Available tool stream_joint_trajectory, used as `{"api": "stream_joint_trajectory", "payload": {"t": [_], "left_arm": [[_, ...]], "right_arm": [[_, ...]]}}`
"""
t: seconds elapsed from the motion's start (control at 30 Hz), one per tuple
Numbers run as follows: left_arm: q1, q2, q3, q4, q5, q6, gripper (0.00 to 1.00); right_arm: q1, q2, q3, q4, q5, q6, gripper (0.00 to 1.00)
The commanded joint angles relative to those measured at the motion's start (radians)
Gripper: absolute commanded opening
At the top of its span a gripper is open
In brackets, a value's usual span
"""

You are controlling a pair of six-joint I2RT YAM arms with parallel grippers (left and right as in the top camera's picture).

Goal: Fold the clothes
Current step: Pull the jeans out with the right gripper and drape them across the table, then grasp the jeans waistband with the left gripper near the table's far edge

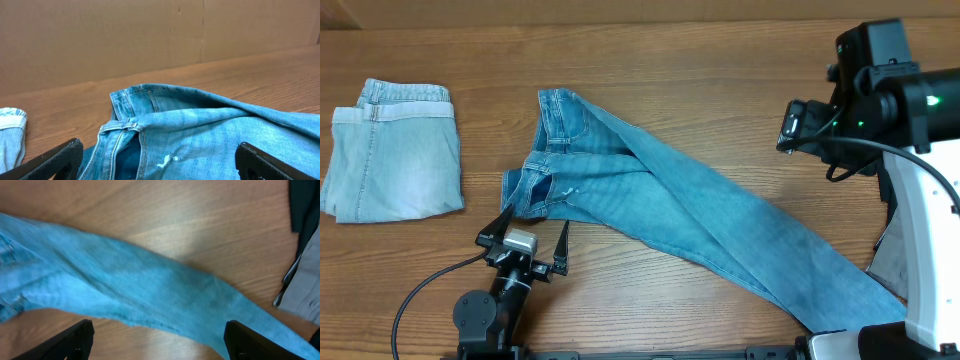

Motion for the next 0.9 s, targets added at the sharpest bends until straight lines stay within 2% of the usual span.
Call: {"api": "stream_joint_trajectory", "payload": {"t": [0.0, 0.17, 0.27, 0.33, 0.4, 0.47, 0.5, 0.6, 0.67, 0.7, 0.73, 0.8, 0.87], "left_arm": [[0.006, -0.005, -0.003, 0.001, 0.01, 0.027, 1.0], [0.006, -0.005, -0.003, 0.025, 0.002, 0.027, 1.0], [0.006, -0.005, -0.003, 0.057, -0.026, 0.027, 1.0], [0.006, -0.005, -0.003, -0.004, -0.026, 0.027, 1.0], [0.005, -0.003, -0.003, 0.042, 0.027, 0.021, 1.0], [0.005, -0.003, 0.021, 0.175, 0.083, -0.161, 1.0], [0.005, 0.003, 0.098, 0.156, 0.039, -0.295, 1.0], [0.005, 0.154, 0.407, -0.089, 0.007, -0.308, 1.0], [0.005, 0.393, 0.696, -0.303, 0.011, -0.228, 1.0], [0.005, 0.531, 0.867, -0.47, 0.011, -0.169, 1.0], [0.005, 0.742, 1.128, -0.755, 0.004, -0.065, 1.0], [0.005, 1.039, 1.478, -1.133, -0.026, 0.002, 1.0], [0.005, 1.288, 1.725, -1.33, -0.021, 0.004, 1.0]], "right_arm": [[-0.003, -0.006, -0.085, 0.039, -0.017, 0.0, 0.89], [-0.003, -0.006, -0.223, 0.14, -0.052, 0.0, 0.9], [-0.003, -0.006, -0.229, 0.15, -0.052, 0.0, 0.9], [-0.003, -0.006, -0.229, 0.158, -0.053, 0.0, 0.9], [-0.003, -0.006, -0.229, 0.158, -0.052, -0.005, 0.91], [-0.003, -0.006, -0.229, 0.163, -0.052, -0.039, 0.92], [-0.003, -0.006, -0.229, 0.17, -0.052, -0.05, 0.93], [-0.003, -0.006, -0.229, 0.177, -0.053, -0.049, 0.93], [-0.003, -0.006, -0.229, 0.183, -0.053, -0.049, 0.93], [-0.003, -0.006, -0.229, 0.182, -0.053, -0.049, 0.94], [-0.003, -0.006, -0.229, 0.18, -0.053, -0.049, 0.94], [-0.003, -0.006, -0.229, 0.181, -0.053, -0.049, 0.94], [-0.003, -0.006, -0.229, 0.18, -0.053, -0.049, 0.93]]}}
